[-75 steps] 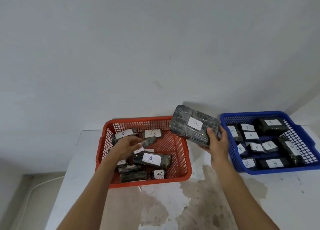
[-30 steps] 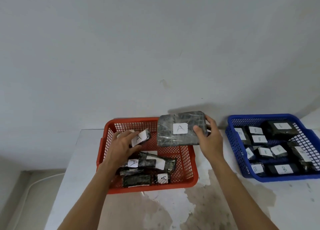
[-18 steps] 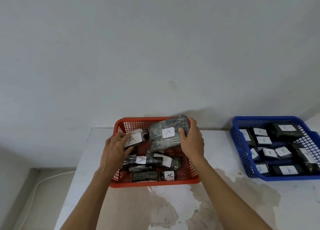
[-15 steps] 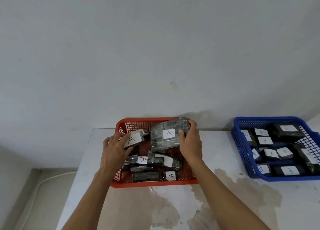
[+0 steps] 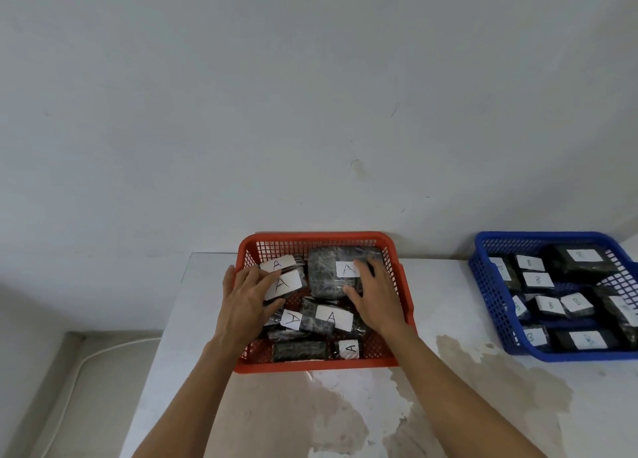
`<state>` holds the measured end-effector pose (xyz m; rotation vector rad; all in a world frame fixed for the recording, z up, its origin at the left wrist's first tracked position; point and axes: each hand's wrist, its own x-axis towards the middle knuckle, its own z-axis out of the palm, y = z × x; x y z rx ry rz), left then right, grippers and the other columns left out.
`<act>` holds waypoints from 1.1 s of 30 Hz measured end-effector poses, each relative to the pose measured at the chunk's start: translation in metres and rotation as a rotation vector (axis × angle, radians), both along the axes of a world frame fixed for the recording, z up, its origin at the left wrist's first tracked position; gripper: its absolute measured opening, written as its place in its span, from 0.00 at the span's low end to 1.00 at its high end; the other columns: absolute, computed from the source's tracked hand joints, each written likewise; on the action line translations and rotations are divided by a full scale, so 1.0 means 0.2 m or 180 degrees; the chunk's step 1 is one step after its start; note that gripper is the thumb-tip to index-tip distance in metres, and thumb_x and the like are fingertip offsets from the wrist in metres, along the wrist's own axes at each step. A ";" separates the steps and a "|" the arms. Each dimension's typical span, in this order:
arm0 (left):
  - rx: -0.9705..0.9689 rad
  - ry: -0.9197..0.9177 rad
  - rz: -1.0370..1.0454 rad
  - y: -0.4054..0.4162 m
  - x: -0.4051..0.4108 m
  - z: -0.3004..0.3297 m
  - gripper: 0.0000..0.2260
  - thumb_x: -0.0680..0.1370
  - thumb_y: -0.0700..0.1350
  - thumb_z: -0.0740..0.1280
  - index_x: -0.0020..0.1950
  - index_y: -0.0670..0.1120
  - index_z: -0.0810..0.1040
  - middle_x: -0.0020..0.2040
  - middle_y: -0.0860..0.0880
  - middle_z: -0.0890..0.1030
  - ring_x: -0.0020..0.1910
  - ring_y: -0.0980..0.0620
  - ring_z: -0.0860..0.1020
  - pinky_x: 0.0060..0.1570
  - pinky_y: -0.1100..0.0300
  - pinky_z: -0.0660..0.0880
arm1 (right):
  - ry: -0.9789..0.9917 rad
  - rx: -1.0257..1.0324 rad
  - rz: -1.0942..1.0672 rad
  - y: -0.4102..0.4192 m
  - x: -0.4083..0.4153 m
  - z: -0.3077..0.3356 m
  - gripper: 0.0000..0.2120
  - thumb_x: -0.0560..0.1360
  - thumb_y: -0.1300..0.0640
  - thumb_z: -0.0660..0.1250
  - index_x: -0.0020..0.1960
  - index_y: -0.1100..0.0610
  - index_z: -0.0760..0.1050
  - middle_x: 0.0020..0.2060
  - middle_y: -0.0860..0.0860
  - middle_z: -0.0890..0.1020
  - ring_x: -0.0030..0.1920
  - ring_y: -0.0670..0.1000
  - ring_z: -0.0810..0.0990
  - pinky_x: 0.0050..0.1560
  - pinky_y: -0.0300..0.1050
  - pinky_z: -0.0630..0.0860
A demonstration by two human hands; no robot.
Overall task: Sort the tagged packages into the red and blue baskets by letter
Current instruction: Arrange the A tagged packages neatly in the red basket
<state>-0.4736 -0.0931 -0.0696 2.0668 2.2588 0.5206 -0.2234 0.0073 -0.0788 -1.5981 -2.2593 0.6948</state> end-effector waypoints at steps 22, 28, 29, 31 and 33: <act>-0.0672 -0.0021 0.1190 0.26 -0.14 -0.03 0.22 0.73 0.59 0.70 0.64 0.54 0.74 0.77 0.44 0.54 0.75 0.39 0.57 0.72 0.40 0.54 | 0.0257 0.0721 -0.0291 0.07 0.18 0.11 0.16 0.79 0.47 0.64 0.66 0.48 0.74 0.49 0.47 0.83 0.50 0.50 0.76 0.56 0.44 0.62; -0.0948 0.0293 0.1286 0.35 -0.15 0.00 0.14 0.74 0.60 0.67 0.54 0.54 0.81 0.61 0.49 0.71 0.55 0.46 0.76 0.57 0.47 0.67 | -0.0016 0.0499 -0.0579 0.09 0.19 0.04 0.19 0.79 0.43 0.61 0.69 0.44 0.71 0.53 0.50 0.82 0.62 0.55 0.72 0.66 0.49 0.59; -0.0903 0.0279 0.1310 0.35 -0.14 0.00 0.13 0.75 0.59 0.67 0.54 0.54 0.81 0.59 0.49 0.72 0.53 0.46 0.76 0.56 0.47 0.67 | -0.0039 0.0515 -0.0568 0.08 0.19 0.02 0.19 0.79 0.43 0.61 0.70 0.43 0.70 0.53 0.49 0.82 0.63 0.55 0.71 0.68 0.49 0.58; -0.0870 0.0139 0.1342 0.35 -0.14 -0.01 0.13 0.76 0.58 0.66 0.55 0.53 0.81 0.58 0.48 0.73 0.52 0.46 0.77 0.56 0.47 0.68 | -0.0026 0.0649 -0.0500 0.07 0.18 0.01 0.19 0.79 0.44 0.62 0.69 0.42 0.70 0.49 0.48 0.82 0.61 0.52 0.70 0.69 0.50 0.57; -0.0980 -0.0063 0.1305 0.35 -0.15 -0.01 0.14 0.76 0.58 0.67 0.57 0.53 0.80 0.60 0.47 0.73 0.54 0.46 0.77 0.57 0.46 0.69 | 0.0080 0.0845 -0.0489 0.06 0.18 0.01 0.16 0.79 0.47 0.65 0.67 0.43 0.74 0.48 0.49 0.81 0.57 0.47 0.68 0.68 0.55 0.61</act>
